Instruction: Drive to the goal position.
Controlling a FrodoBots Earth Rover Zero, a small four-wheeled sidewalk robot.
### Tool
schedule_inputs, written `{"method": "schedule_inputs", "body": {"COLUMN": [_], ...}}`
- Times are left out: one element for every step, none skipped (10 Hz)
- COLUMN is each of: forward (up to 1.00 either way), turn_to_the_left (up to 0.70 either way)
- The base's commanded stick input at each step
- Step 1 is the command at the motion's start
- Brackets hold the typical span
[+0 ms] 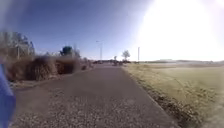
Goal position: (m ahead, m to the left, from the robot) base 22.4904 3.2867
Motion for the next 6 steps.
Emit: {"method": "schedule_inputs", "body": {"forward": [0.70, 0.70, 0.70, 0.70, 0.70, 0.70], "turn_to_the_left": [0.00, 0.00, 0.00, 0.00, 0.00, 0.00]}}
